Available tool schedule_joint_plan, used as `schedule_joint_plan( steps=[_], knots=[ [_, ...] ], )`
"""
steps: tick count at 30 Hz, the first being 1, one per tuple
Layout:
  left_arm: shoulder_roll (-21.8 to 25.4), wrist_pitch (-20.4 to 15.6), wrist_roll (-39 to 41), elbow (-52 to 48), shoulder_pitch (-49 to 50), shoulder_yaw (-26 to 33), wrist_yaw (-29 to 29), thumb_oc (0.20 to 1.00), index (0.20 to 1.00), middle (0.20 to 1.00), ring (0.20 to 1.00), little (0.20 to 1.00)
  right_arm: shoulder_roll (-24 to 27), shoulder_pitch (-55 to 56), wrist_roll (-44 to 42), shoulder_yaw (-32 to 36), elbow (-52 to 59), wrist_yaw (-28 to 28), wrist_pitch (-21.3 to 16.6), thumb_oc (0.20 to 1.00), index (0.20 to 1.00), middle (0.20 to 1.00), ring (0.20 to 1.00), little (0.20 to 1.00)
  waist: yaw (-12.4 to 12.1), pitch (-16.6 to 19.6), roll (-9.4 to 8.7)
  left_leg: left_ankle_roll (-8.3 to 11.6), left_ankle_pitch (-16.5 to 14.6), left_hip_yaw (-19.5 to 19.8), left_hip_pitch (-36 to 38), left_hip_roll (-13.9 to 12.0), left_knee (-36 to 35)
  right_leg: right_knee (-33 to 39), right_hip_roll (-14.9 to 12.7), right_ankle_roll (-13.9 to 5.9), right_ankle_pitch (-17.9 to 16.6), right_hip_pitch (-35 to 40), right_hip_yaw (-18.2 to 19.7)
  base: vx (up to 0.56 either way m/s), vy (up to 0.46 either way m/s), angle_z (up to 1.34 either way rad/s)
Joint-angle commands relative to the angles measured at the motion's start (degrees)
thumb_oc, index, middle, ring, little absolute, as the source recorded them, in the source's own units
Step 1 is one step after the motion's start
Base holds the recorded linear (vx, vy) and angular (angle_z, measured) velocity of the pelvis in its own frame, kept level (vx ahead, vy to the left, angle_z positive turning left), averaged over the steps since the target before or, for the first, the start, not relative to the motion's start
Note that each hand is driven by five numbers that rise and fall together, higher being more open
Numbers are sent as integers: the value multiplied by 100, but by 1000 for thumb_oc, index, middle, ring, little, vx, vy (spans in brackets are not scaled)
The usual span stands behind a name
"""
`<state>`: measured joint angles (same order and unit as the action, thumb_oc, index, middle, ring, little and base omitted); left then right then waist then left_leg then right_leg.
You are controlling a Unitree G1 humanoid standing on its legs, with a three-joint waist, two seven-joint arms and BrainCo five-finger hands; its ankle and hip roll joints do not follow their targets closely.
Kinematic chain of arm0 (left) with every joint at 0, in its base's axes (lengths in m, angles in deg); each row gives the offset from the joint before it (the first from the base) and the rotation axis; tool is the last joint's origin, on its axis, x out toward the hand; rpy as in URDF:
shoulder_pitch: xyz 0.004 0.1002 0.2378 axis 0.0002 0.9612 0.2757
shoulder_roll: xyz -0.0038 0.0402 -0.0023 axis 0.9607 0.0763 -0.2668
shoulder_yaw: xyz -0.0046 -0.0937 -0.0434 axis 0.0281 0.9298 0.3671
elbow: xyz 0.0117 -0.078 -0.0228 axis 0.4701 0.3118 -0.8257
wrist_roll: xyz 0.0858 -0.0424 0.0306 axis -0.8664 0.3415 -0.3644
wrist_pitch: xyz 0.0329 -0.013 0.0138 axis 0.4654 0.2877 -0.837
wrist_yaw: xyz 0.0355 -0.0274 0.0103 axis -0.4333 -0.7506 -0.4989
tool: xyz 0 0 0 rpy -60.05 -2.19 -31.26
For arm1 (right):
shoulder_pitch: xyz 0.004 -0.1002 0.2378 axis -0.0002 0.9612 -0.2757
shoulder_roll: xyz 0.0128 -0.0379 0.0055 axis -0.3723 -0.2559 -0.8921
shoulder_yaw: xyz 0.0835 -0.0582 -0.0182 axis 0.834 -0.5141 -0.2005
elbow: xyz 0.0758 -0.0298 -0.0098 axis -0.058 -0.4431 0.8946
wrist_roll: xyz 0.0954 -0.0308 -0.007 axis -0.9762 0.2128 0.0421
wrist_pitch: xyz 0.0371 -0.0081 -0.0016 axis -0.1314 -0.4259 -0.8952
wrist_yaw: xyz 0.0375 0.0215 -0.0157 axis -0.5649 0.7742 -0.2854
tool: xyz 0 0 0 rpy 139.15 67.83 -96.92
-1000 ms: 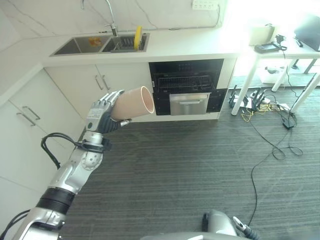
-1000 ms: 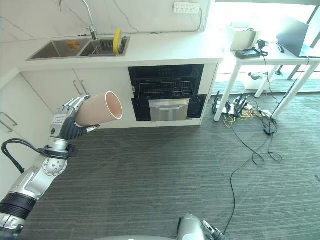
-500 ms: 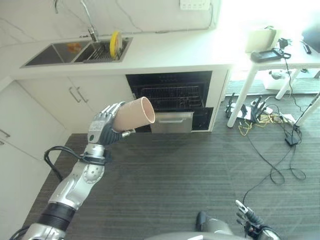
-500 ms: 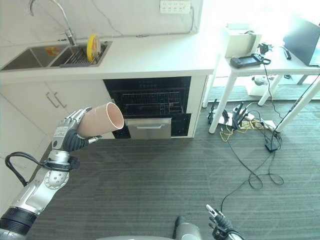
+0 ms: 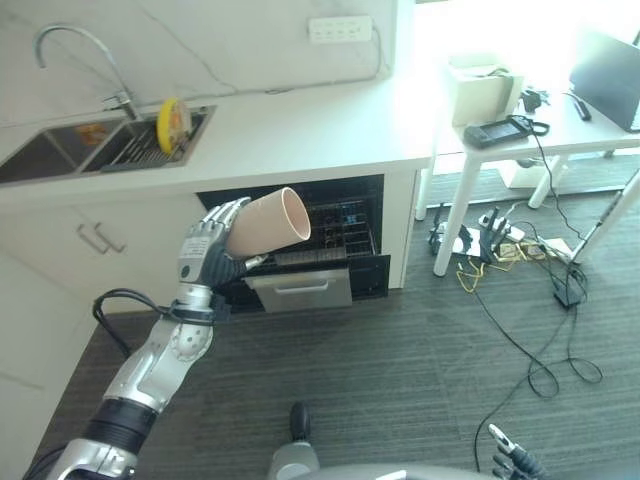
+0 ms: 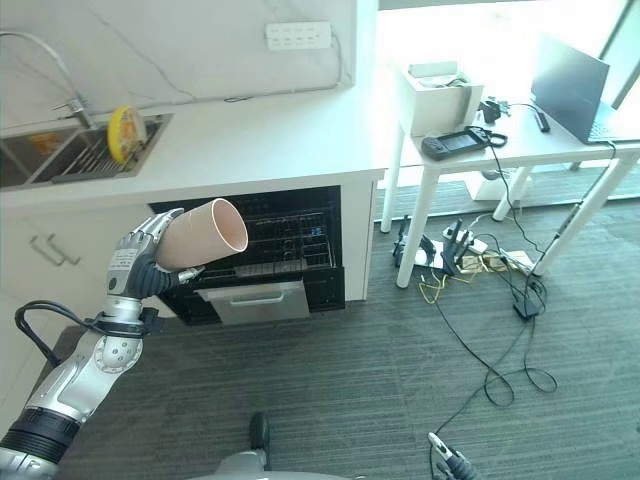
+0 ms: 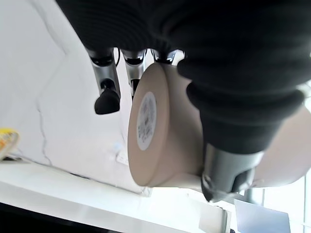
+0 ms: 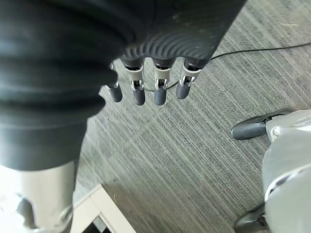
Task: Place the dishes in the dishwasher.
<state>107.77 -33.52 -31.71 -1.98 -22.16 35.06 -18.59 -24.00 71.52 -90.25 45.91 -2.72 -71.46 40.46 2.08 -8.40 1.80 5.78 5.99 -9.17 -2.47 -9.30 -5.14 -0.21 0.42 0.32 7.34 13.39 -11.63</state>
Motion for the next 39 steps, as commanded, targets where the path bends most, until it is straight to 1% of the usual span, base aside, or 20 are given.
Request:
schedule_joint_plan(
  steps=[1,4,5,7,8,10,13,14,15,17,18,20,23,26,27,28,31,35,37,39],
  knots=[
    [149,-141,281,-440,-410,284,-187,200,200,200,200,200,-50,62,-318,272,113,-56,-128,1000,1000,1000,1000,1000,-105,57,107,90,-363,-31,154,-19,799,-735,-1067,-891,78,-418,-55,200,354,-1],
    [154,-48,208,-373,-527,227,-181,200,200,200,200,200,-191,118,-240,316,189,-162,-107,1000,1000,1000,1000,1000,-147,115,-7,-128,-588,-127,94,177,1052,-870,-1303,-1057,65,-396,-75,190,363,10],
    [165,-7,162,-335,-567,187,-225,200,200,200,200,200,-247,162,-214,327,229,-182,-120,1000,1000,1000,1000,1000,-141,134,-49,-286,-716,-162,72,302,1150,-1139,-1393,-1110,-7,-469,19,139,334,24],
    [198,60,116,-301,-628,116,-266,200,200,200,200,200,-296,221,-165,347,278,-185,-153,1000,1000,1000,1000,1000,-156,159,-81,-450,-849,-171,61,451,1203,-1527,-1479,-1107,-156,-583,118,166,397,18],
    [278,171,144,-310,-681,87,-234,200,200,200,200,200,-336,282,-137,340,301,-146,-188,1000,1000,1000,1000,1000,-175,174,-63,-599,-956,-189,120,561,1201,-2119,-1494,-1067,-302,-808,144,161,353,10],
    [365,213,206,-266,-687,97,-202,200,200,200,200,200,-361,299,-101,295,280,-107,-220,1000,1000,1000,1000,1000,-240,194,-62,-684,-1036,-245,182,648,1216,-2489,-1502,-1014,-374,-958,9,197,252,7],
    [441,236,237,-259,-616,116,-250,200,200,200,200,200,-327,241,-178,143,348,-77,-212,1000,1000,1000,1000,1000,-134,149,-111,-660,-1079,-132,415,766,1145,-1824,-998,-833,-94,-1337,72,239,44,-8],
    [433,213,201,-305,-618,123,-245,200,200,200,200,200,-295,218,-233,135,400,-55,-194,1000,1000,1000,1000,1000,-102,135,-179,-654,-1128,-55,430,846,1154,-1332,-1011,-849,-251,-1455,88,240,-184,33],
    [449,186,172,-332,-624,148,-262,200,200,200,200,200,-261,170,-315,115,482,-39,-165,1000,1000,1000,1000,1000,-6,79,-284,-638,-1288,7,525,947,1159,-860,-1275,-1005,-877,-1776,164,255,-245,54],
    [490,118,162,-307,-618,191,-323,200,200,200,200,200,-274,49,-351,101,533,-66,-77,1000,1000,1000,1000,1000,111,19,-329,-654,-1528,99,675,997,1132,-597,-1471,-1184,-1433,-2133,431,293,-302,76],
    [438,25,105,-316,-531,255,-300,200,200,200,200,200,-311,-23,-340,125,514,-111,-15,1000,1000,1000,1000,1000,120,31,-296,-678,-1634,179,768,967,1148,-634,-1438,-1197,-1390,-2163,558,296,-290,92],
    [392,40,20,-393,-403,353,-256,200,200,200,200,200,-341,-58,-275,97,495,-148,65,1000,1000,1000,1000,1000,73,84,-279,-636,-1668,86,785,818,1274,-751,-1372,-1191,-1118,-2048,389,275,-283,82],
    [320,50,4,-545,-252,422,-191,200,200,200,200,200,-281,-78,-346,39,464,-256,156,1000,1000,1000,1000,1000,77,172,-296,-506,-1775,100,843,501,1781,-997,-1144,-963,-732,-1923,402,232,-297,50],
    [294,63,87,-736,-250,344,-130,200,200,200,200,200,-107,-72,-460,9,402,-270,57,1000,1000,1000,1000,1000,2,75,-341,-373,-1337,267,169,331,3222,-1131,-877,-546,-380,-1596,404,184,-280,36],
    [288,43,119,-731,-283,311,-100,200,200,200,200,200,-70,-70,-547,37,354,-259,20,1000,1000,1000,1000,1000,-5,40,-319,-324,-1234,283,15,259,3367,-1141,-823,-493,-330,-1516,372,206,-73,20],
    [276,-32,154,-689,-379,200,-75,200,200,200,200,200,13,-69,-821,204,223,-223,-31,1000,1000,1000,1000,1000,-27,0,-239,-167,-1084,257,-63,58,2750,-1050,-778,-535,-249,-1289,196,206,100,9],
    [208,63,91,-702,-455,82,-155,200,200,200,200,200,113,-141,-885,355,198,-256,4,1000,1000,1000,1000,1000,-124,-50,-76,54,-560,428,-115,-24,1517,-823,-739,-610,-147,-969,155,218,226,9],
    [314,178,58,-594,-634,-35,-223,200,200,200,200,200,-55,-19,-906,436,319,-366,38,1000,1000,1000,1000,1000,48,26,110,72,-496,356,448,25,617,-784,-921,-799,-179,-1026,95,124,177,-65],
    [402,157,76,-606,-505,172,-156,200,200,200,200,200,-185,104,-625,450,180,-246,13,1000,1000,1000,1000,1000,69,112,128,61,-517,222,672,84,277,-486,-1099,-1008,-409,-1016,56,115,82,-29],
    [404,139,46,-608,-446,224,-149,200,200,200,200,200,-201,130,-606,448,130,-215,15,1000,1000,1000,1000,1000,70,142,126,59,-502,184,721,100,170,-370,-1115,-1050,-478,-996,51,53,21,-20]
  ],
)
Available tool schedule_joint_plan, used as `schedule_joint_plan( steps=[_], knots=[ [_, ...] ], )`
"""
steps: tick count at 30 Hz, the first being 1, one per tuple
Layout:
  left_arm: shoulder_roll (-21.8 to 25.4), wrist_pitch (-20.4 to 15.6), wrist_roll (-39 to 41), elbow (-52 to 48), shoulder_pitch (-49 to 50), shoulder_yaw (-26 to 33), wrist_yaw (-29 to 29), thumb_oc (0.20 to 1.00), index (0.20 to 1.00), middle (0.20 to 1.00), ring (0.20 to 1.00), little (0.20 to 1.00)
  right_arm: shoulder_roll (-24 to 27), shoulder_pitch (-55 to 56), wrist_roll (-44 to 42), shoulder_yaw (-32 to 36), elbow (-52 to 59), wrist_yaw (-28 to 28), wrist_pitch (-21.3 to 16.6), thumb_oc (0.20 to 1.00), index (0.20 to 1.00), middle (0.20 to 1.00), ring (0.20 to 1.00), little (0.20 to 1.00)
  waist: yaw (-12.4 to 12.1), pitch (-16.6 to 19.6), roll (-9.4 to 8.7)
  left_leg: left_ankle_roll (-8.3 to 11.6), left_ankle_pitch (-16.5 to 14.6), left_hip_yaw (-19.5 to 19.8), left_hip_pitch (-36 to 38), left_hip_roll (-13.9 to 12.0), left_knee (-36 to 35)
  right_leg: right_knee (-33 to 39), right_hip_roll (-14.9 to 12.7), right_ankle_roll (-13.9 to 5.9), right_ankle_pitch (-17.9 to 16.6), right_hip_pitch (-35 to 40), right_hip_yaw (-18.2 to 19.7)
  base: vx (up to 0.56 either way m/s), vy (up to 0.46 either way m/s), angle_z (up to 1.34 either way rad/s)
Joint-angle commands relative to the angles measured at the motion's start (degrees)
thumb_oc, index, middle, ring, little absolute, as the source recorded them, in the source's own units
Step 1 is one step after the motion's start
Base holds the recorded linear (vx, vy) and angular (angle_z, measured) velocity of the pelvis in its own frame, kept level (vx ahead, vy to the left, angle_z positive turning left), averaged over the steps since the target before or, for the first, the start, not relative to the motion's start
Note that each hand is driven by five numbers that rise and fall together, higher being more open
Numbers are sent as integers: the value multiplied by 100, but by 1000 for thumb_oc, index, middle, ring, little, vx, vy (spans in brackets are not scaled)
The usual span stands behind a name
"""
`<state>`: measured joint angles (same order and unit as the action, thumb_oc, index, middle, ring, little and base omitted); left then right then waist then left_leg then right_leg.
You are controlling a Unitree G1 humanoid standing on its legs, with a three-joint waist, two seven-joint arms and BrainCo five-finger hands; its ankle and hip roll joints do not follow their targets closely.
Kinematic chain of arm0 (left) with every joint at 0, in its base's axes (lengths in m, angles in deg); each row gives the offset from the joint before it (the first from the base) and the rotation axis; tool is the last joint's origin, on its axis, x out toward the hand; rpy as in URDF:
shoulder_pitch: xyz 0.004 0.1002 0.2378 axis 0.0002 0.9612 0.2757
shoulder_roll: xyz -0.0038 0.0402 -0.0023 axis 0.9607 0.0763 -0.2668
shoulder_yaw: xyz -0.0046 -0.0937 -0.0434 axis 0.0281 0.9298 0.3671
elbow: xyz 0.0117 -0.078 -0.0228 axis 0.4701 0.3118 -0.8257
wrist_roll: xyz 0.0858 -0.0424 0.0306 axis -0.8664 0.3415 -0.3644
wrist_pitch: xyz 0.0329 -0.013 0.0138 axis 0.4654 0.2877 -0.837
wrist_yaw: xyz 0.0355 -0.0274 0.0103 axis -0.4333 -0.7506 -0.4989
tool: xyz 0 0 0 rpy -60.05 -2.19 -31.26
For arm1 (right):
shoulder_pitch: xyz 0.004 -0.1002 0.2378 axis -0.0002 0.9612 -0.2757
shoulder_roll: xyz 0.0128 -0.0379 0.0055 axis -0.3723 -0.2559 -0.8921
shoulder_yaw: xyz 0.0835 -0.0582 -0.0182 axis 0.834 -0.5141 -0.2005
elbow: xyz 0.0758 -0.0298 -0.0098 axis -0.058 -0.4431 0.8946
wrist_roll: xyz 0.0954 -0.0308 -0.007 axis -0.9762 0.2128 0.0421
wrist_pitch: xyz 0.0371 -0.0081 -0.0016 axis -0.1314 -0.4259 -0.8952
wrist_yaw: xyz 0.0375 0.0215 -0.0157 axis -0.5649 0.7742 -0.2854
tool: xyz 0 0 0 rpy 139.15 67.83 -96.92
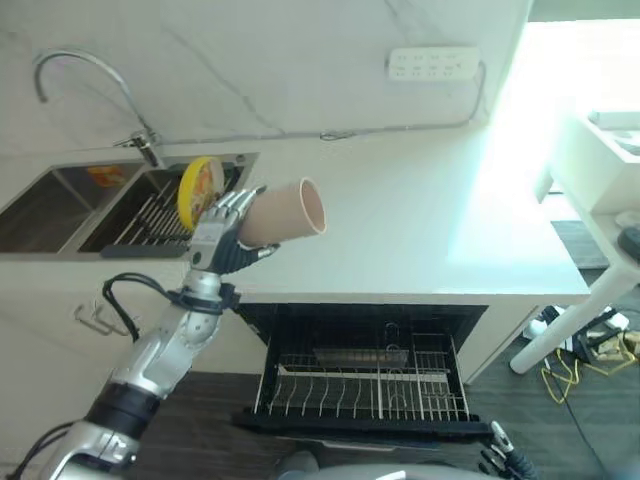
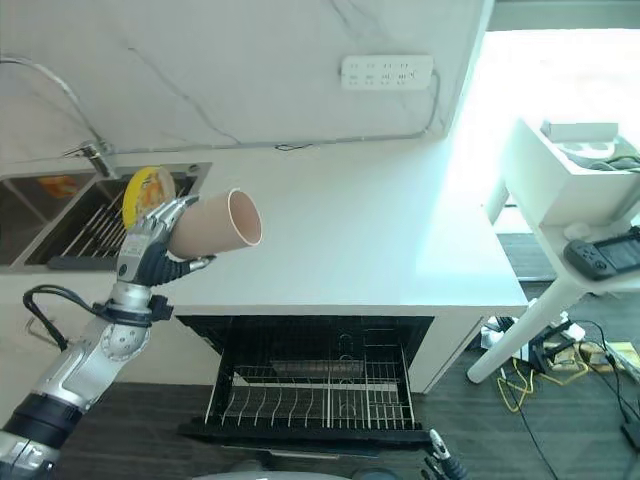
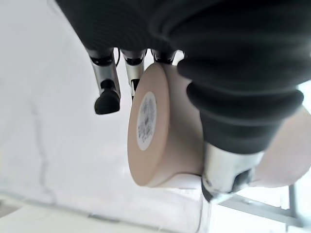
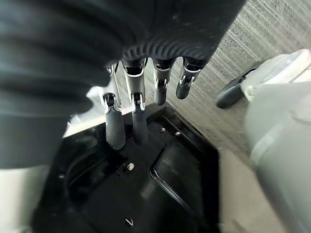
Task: Place the dishes in the dishwasher.
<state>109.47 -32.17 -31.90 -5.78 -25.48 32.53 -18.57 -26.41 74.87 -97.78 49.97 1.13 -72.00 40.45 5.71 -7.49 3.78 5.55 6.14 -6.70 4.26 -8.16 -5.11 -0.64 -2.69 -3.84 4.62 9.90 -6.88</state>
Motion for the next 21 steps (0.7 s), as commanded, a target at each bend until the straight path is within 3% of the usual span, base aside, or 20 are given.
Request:
schedule_joint_plan(
  steps=[1,6,14,18,21],
  knots=[
    [251,-13,56,-229,-94,495,-140,200,200,200,200,200,33,-184,177,42,-283,-140,-7,1000,1000,1000,1000,1000,-301,64,-75,75,-521,-79,68,-5,129,-260,-821,-658,-250,-639,-443,26,7,-14],
    [330,56,134,-325,14,621,-62,200,200,200,200,200,-28,-175,317,-61,-214,-131,-63,1000,1000,1000,1000,1000,-330,137,-132,36,-589,-282,126,-27,109,-35,-937,-776,-394,-596,-519,37,-9,-10],
    [342,75,204,-423,104,678,115,200,200,200,200,200,-37,-182,306,-112,-262,-57,-160,1000,1000,1000,1000,1000,-376,221,-167,68,-607,-382,193,-107,85,150,-895,-780,-416,-468,-549,32,-22,-5],
    [355,10,204,-407,120,676,155,200,200,200,200,200,-30,-164,30,-24,-258,-189,-361,1000,1000,1000,1000,1000,-366,240,-172,80,-625,-431,217,-112,66,222,-895,-794,-430,-414,-590,-14,-4,-3],
    [434,-66,233,-268,124,621,157,200,200,200,200,200,136,-102,-879,600,-189,-543,-734,1000,1000,1000,1000,1000,-267,283,-206,95,-668,-545,293,-107,40,318,-915,-846,-509,-383,-604,-47,-13,0]
  ],
)
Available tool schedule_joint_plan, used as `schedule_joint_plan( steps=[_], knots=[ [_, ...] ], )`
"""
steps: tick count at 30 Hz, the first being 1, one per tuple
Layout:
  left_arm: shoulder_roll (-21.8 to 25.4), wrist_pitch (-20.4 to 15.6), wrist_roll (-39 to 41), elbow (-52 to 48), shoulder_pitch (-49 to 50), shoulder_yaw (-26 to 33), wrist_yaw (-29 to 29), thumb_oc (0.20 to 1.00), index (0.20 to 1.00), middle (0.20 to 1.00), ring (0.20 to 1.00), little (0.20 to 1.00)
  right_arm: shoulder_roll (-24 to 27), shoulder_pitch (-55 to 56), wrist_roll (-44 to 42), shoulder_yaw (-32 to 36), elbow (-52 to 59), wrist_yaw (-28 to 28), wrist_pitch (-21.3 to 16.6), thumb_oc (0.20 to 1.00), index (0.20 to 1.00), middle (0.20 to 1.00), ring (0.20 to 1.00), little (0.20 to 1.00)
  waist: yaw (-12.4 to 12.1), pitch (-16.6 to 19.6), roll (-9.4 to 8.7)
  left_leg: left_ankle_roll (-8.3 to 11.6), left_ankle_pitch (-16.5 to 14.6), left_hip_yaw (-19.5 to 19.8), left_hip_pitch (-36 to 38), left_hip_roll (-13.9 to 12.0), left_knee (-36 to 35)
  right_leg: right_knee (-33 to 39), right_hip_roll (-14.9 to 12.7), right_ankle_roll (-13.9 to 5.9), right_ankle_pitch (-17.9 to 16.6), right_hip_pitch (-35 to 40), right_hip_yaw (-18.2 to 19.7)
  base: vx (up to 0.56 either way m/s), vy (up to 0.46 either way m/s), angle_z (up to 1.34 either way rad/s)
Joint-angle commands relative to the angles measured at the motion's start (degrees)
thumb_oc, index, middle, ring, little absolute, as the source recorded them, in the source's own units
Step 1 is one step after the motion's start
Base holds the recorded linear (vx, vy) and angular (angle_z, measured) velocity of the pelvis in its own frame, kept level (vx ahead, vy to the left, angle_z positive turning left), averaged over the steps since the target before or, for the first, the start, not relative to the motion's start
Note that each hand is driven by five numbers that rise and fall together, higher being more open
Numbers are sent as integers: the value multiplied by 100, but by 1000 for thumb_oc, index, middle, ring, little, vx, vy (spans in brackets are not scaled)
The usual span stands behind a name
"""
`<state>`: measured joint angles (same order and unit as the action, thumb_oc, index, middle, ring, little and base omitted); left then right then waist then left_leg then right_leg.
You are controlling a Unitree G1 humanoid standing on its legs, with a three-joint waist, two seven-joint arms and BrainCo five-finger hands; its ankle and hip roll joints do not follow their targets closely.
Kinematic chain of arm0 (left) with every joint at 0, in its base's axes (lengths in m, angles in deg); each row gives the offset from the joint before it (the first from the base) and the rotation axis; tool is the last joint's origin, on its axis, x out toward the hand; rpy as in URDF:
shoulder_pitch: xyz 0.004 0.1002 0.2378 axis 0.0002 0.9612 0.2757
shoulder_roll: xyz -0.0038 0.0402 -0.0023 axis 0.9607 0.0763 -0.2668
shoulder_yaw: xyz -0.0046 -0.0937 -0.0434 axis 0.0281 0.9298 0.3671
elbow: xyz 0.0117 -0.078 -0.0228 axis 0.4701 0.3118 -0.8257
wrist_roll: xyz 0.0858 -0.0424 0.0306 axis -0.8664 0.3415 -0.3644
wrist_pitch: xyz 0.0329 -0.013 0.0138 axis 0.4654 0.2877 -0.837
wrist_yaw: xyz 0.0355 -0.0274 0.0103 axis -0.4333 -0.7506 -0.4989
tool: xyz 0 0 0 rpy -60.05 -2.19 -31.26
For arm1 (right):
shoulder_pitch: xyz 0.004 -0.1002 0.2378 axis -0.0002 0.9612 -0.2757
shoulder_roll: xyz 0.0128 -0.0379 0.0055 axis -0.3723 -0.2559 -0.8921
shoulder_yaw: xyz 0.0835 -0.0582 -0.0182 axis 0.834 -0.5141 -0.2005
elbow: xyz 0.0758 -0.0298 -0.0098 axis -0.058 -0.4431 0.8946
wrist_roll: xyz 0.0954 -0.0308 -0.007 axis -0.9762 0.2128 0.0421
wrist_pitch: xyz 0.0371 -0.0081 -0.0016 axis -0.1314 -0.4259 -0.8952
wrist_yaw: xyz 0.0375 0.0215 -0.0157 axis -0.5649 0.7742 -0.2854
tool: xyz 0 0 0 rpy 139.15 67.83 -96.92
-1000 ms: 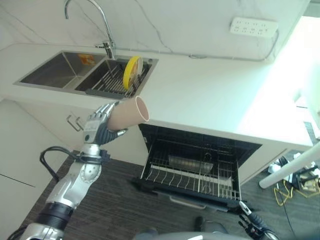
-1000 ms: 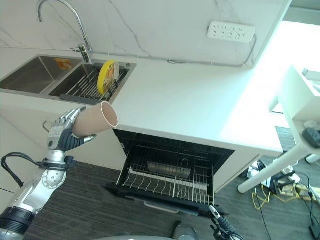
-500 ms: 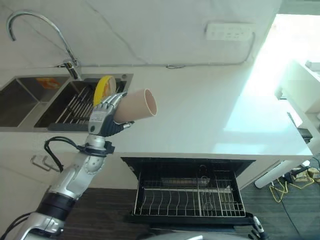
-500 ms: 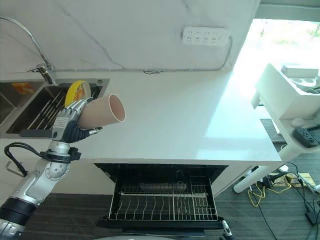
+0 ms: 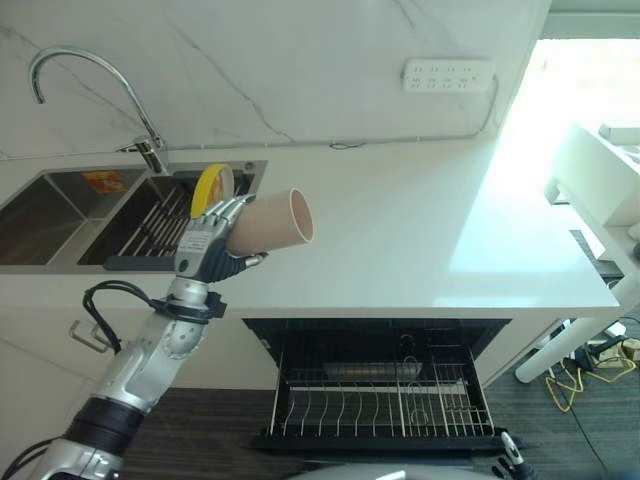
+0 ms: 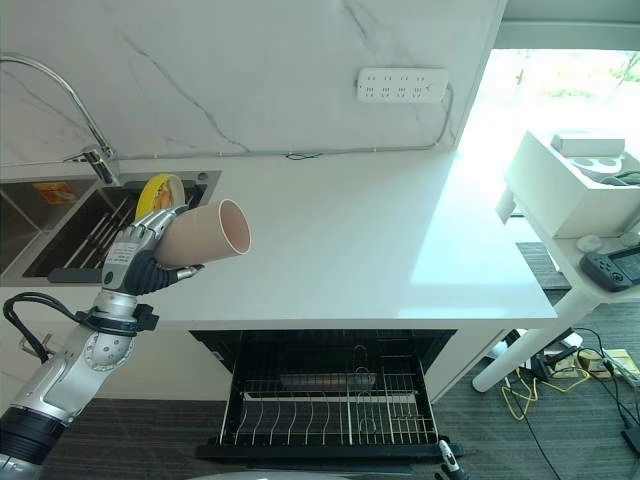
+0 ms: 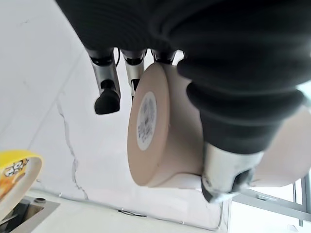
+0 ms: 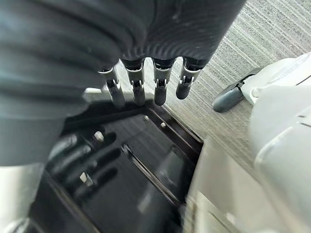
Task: Place the dishes in the dishwasher.
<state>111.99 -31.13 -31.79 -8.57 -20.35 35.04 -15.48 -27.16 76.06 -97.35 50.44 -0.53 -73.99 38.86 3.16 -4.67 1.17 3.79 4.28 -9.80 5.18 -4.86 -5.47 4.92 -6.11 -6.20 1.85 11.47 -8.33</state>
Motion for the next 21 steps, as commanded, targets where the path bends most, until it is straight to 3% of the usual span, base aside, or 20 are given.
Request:
schedule_joint_plan(
  steps=[1,8,16,19,21],
  knots=[
    [203,-181,237,27,-382,373,-147,200,200,200,200,200,231,-213,-1053,650,20,-377,-649,1000,1000,1000,1000,1000,9,0,51,272,-486,-251,211,-435,75,-237,-578,-618,-241,-544,-454,-53,-17,-2],
    [337,-338,343,154,-433,341,-5,200,200,200,200,200,562,-243,-1722,1556,942,-382,-1231,1000,1000,1000,1000,1000,171,16,-48,248,-566,-397,317,-424,76,-189,-600,-660,-325,-557,-390,-47,-21,-11],
    [396,-597,408,324,-603,231,215,200,200,200,200,200,1047,-327,-1760,1972,2164,-222,-1636,1000,1000,1000,1000,1000,300,64,-142,231,-614,-566,408,-410,99,-172,-640,-709,-409,-587,-327,-21,-15,-13],
    [350,-616,346,260,-564,224,539,200,200,200,200,200,1200,-307,-1299,1955,3523,-368,-1921,1000,1000,1000,1000,1000,362,53,-157,211,-631,-587,431,-396,107,-172,-651,-713,-434,-600,-284,-11,-23,-10],
    [315,-585,312,309,-597,143,852,200,200,200,200,200,1288,-294,-241,1771,4788,-643,-2122,1000,1000,1000,1000,1000,418,37,-147,190,-644,-568,435,-383,117,-185,-655,-724,-431,-623,-248,-39,-3,-9]
  ],
)
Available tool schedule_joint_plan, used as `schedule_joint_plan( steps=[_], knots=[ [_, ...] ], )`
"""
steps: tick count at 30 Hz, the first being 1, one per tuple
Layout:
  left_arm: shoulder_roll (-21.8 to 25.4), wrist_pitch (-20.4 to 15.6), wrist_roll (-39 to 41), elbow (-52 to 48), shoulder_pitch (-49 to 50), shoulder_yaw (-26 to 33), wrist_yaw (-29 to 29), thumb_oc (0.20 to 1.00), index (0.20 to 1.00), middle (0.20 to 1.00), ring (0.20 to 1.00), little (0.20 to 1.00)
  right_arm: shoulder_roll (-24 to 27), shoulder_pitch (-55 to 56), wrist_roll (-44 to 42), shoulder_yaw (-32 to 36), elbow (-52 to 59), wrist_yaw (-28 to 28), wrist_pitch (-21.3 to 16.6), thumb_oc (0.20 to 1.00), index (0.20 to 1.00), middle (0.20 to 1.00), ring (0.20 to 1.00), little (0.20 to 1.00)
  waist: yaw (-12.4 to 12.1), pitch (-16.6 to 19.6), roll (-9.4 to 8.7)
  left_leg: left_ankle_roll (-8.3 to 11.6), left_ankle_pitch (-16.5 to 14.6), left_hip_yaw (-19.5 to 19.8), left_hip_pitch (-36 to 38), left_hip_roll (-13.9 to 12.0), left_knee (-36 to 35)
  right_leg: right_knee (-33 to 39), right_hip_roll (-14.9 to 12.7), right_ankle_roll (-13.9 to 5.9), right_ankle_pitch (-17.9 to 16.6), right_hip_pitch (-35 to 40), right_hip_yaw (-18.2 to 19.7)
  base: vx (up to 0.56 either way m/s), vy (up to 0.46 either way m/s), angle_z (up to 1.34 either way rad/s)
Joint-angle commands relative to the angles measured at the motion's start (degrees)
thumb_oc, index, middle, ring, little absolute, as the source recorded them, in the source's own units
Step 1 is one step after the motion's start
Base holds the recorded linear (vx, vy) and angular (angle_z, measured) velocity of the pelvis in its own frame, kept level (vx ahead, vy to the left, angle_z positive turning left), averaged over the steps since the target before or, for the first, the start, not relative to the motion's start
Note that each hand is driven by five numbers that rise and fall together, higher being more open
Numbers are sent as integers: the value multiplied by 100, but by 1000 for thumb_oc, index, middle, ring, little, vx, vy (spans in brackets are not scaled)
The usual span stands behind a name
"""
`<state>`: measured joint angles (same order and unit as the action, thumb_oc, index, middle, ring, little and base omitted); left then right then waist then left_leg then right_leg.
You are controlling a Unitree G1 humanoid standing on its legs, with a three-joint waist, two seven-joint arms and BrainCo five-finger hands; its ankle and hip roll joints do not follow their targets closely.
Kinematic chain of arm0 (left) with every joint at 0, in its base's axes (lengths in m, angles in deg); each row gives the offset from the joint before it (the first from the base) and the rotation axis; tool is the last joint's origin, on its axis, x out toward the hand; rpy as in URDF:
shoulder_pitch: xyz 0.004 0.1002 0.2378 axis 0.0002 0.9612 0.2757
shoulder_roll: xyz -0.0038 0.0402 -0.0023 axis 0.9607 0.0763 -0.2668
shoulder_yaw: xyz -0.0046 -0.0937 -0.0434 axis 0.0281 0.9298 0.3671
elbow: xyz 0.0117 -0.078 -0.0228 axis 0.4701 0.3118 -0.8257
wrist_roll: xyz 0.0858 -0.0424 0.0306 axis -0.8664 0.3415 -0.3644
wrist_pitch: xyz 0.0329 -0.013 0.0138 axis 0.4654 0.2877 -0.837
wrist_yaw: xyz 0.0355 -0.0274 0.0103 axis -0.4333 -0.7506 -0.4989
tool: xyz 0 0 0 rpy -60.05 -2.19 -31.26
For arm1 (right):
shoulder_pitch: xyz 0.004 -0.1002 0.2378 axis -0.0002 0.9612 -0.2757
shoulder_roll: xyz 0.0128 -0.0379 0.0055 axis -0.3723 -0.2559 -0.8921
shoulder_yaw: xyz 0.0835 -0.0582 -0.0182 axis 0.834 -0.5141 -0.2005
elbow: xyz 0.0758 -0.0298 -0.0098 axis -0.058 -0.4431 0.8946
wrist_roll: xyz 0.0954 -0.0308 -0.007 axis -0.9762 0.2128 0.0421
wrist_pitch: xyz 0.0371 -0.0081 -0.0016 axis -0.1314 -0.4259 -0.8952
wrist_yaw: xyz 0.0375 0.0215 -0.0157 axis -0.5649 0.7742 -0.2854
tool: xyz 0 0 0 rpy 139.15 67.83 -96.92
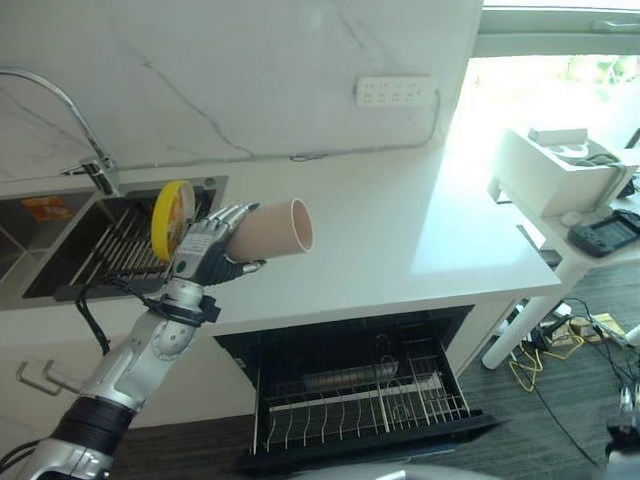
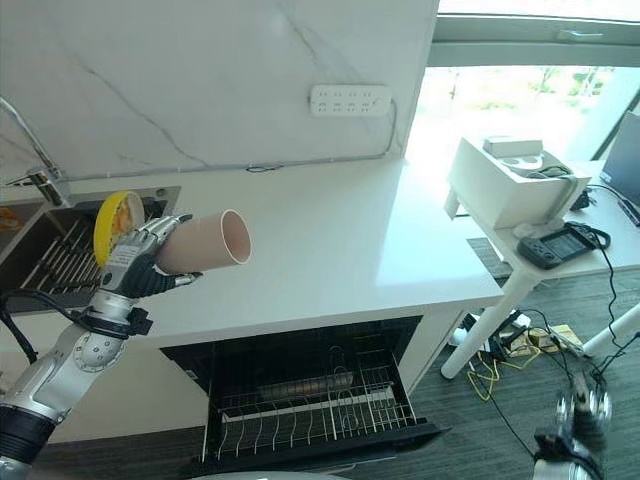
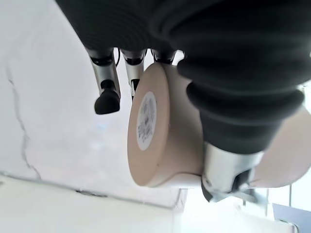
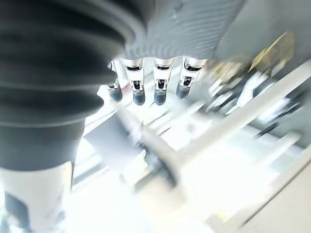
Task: Place the dishes in the dishwasher.
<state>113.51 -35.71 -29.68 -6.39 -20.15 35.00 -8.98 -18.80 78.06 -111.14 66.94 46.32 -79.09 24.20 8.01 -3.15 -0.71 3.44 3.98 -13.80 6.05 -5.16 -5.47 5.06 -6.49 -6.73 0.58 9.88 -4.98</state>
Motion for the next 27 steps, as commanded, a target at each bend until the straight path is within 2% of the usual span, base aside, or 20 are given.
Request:
schedule_joint_plan(
  steps=[1,5,6,8,9,11,13,14,17,20,22,27],
  knots=[
    [153,-120,75,141,-658,104,337,200,200,200,200,200,508,-502,1723,-25,664,-189,-642,1000,1000,1000,1000,1000,-38,-116,48,219,-616,-171,354,-347,125,-207,-618,-678,-302,-475,-575,-43,25,-13],
    [48,-27,-74,344,-846,-149,762,200,200,200,200,200,650,-545,3348,-797,1935,37,-774,1000,1000,1000,1000,1000,96,-78,79,178,-631,-234,390,-320,147,-237,-597,-697,-290,-527,-430,-29,34,-13],
    [3,-3,-109,389,-924,-261,820,200,200,200,200,200,823,-574,3871,-1017,2277,29,-744,1000,1000,1000,1000,1000,121,-68,85,168,-637,-249,406,-312,152,-243,-589,-695,-286,-534,-389,-16,37,-12],
    [-44,32,-123,421,-1010,-382,849,200,200,200,200,200,987,-638,4297,-1240,2588,27,-693,1000,1000,1000,1000,1000,134,-59,97,159,-647,-266,423,-309,158,-247,-584,-696,-283,-538,-352,-6,33,-27],
    [-91,22,-111,464,-1142,-543,891,200,200,200,200,200,1231,-796,4693,-1560,2890,161,-651,1000,1000,1000,1000,1000,126,-34,102,156,-654,-283,441,-308,162,-248,-583,-702,-288,-540,-321,-7,33,-24],
    [-120,-18,-105,503,-1272,-731,919,200,200,200,200,200,1562,-1050,5024,-1937,3083,249,-411,1000,1000,1000,1000,1000,82,-5,95,158,-656,-283,444,-308,175,-260,-584,-704,-291,-544,-310,-3,22,-9],
    [-144,-41,-78,460,-1364,-866,977,200,200,200,200,200,1830,-1273,5079,-2173,3139,328,-356,1000,1000,1000,1000,1000,30,1,73,162,-668,-264,449,-310,189,-278,-584,-705,-281,-535,-312,4,-1,-7],
    [-166,-38,49,398,-1401,-932,989,200,200,200,200,200,1947,-1398,4796,-2267,3200,441,-257,1000,1000,1000,1000,1000,-7,5,56,163,-669,-244,433,-308,204,-290,-586,-704,-282,-537,-313,0,0,0],
    [-306,-74,268,376,-1400,-928,928,200,200,200,200,200,1895,-1501,4410,-2400,3197,571,-204,1000,1000,1000,1000,1000,-55,6,43,161,-672,-212,442,-309,199,-309,-584,-698,-268,-524,-322,0,0,0],
    [-381,-127,261,213,-1274,-783,875,200,200,200,200,200,1785,-1451,4483,-2424,3261,563,-240,1000,1000,1000,1000,1000,-90,15,47,157,-677,-178,436,-311,204,-323,-583,-690,-247,-516,-336,10,-2,1],
    [-278,-113,134,-96,-1214,-761,1165,200,200,200,200,200,1919,-1480,4857,-2474,3393,710,-167,1000,1000,1000,1000,1000,-155,15,48,169,-678,-110,387,-314,241,-342,-585,-680,-226,-510,-387,8,1,5],
    [-33,-27,36,-93,-1548,-1161,1426,200,200,200,200,200,2335,-1940,4878,-2895,3358,960,181,1000,1000,1000,1000,1000,-240,30,19,188,-662,-30,368,-306,226,-326,-594,-683,-225,-469,-455,-3,-4,11]
  ],
)
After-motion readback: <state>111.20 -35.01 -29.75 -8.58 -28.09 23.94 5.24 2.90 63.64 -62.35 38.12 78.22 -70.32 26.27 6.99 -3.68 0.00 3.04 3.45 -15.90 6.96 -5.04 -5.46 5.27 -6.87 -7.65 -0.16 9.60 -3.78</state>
